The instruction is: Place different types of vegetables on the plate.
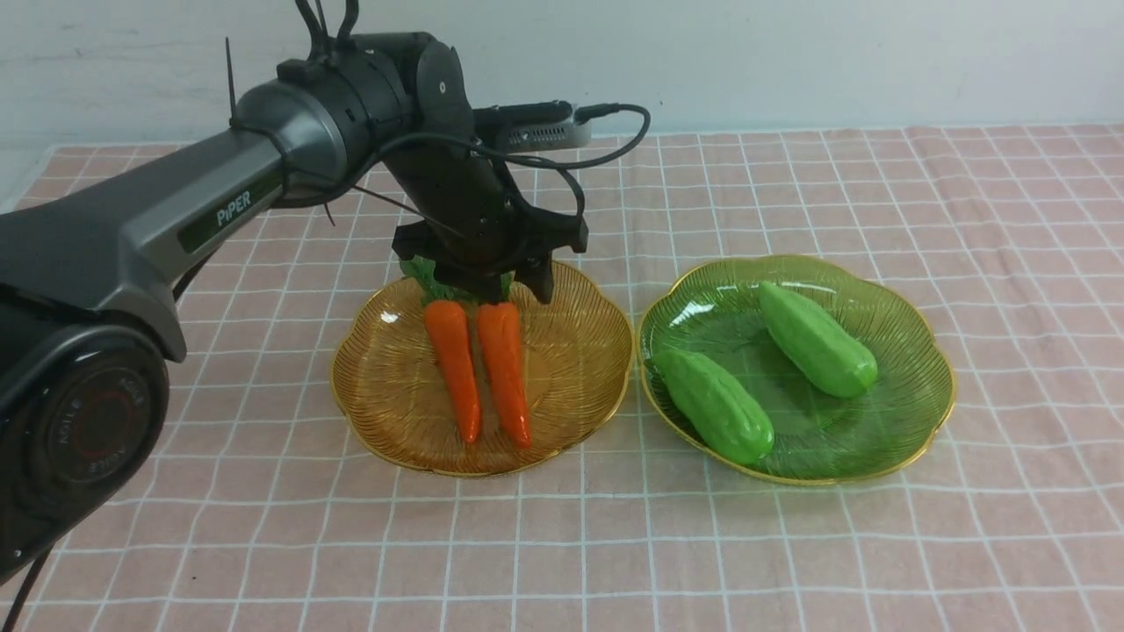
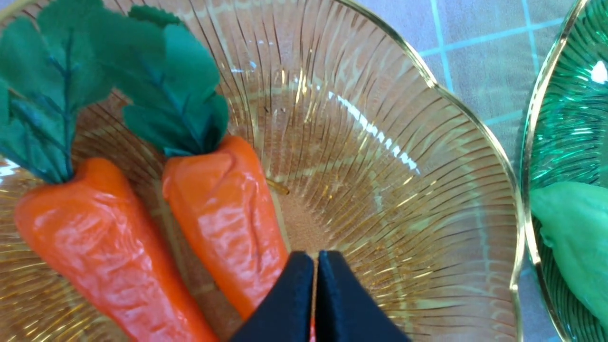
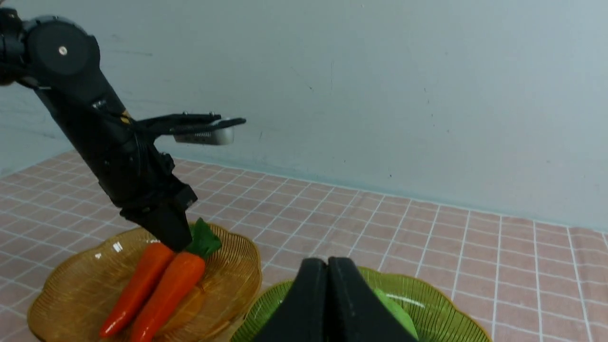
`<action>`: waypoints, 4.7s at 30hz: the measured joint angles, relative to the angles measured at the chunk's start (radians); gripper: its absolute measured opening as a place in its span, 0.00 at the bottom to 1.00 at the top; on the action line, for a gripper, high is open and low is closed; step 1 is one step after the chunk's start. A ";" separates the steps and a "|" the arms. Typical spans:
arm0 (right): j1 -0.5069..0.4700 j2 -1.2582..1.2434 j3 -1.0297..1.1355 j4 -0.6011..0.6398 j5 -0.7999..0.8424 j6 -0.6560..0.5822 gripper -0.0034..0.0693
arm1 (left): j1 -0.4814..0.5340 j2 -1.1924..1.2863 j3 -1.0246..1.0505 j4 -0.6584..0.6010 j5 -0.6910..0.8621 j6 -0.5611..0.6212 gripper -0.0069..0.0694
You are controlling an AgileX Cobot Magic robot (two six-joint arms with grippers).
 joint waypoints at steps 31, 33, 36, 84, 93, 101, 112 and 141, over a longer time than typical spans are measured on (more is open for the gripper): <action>-0.302 -0.610 0.369 -0.001 0.377 0.000 0.02 | 0.000 -0.407 0.009 0.263 0.228 0.022 0.09; -0.325 -0.610 0.369 -0.001 0.385 0.000 0.02 | 0.000 -0.452 0.009 0.263 0.230 0.022 0.09; -0.347 -0.610 0.369 0.000 0.387 0.000 0.02 | 0.000 -0.533 0.050 0.263 0.230 0.025 0.09; -0.348 -0.610 0.369 0.000 0.389 0.000 0.02 | 0.039 -2.016 1.873 0.377 -0.793 -0.174 0.09; -0.348 -0.610 0.369 0.000 0.389 -0.003 0.02 | 0.292 -2.195 1.966 0.296 -0.760 -0.042 0.09; -0.348 -0.610 0.369 -0.001 0.390 -0.003 0.02 | 0.339 -2.200 1.967 0.284 -0.665 -0.024 0.09; -0.348 -0.610 0.369 -0.001 0.390 -0.004 0.02 | 0.335 -2.200 1.967 0.277 -0.636 0.031 0.09; -0.348 -0.610 0.369 -0.001 0.390 -0.007 0.02 | 0.335 -2.200 1.967 0.277 -0.636 0.034 0.09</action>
